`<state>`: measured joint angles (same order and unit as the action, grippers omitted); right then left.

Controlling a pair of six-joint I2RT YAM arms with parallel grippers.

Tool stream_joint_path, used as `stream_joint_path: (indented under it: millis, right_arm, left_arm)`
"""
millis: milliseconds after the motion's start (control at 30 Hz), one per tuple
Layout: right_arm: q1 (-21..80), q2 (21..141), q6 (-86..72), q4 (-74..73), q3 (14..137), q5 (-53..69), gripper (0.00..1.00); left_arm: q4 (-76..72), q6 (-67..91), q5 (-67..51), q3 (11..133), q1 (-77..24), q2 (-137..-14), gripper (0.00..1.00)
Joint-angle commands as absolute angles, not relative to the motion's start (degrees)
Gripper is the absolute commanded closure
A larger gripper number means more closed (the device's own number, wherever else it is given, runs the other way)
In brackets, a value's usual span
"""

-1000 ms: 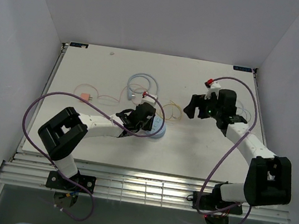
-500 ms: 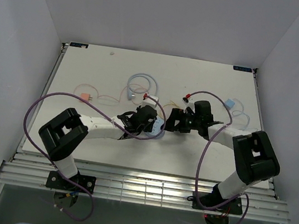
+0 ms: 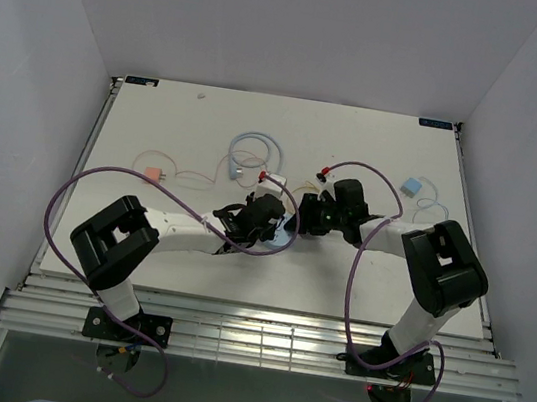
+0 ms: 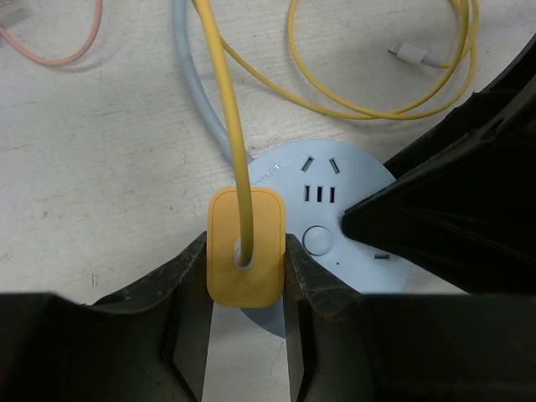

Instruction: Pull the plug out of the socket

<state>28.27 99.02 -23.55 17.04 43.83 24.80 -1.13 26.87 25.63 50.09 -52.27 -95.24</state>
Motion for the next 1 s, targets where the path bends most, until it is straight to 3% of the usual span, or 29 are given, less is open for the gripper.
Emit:
stream_joint_path:
  millis: [0,233,400,600,833,933,967]
  right_arm:
    - [29.4,101.6,-21.4,13.5,44.0,18.5,0.51]
    - [32.4,103.4,-16.2,9.4,43.9,9.9,0.68]
    - [34.9,106.3,-13.6,5.1,43.9,3.1,0.72]
    - [38.6,108.5,-12.0,1.7,44.2,-5.9,0.73]
    - [39.8,107.5,-11.1,3.8,42.6,-5.9,0.74]
    - [39.8,105.7,-9.8,5.6,41.6,-4.8,0.67]
    - [39.9,104.2,-9.0,8.1,41.1,-2.9,0.6]
  left_arm:
    - [4.6,28.6,24.5,48.3,-53.0,-96.2,1.0]
    - [4.7,30.5,25.6,48.6,-53.3,-96.1,1.0]
    - [6.5,32.7,27.3,50.5,-53.4,-96.0,1.0]
    - [8.3,34.1,29.3,53.3,-53.3,-95.1,1.0]
    - [8.4,37.3,28.9,52.3,-53.3,-94.0,1.0]
    - [6.9,37.9,28.3,50.4,-53.3,-94.5,1.0]
    - [7.1,38.0,28.6,50.3,-53.3,-94.8,1.0]
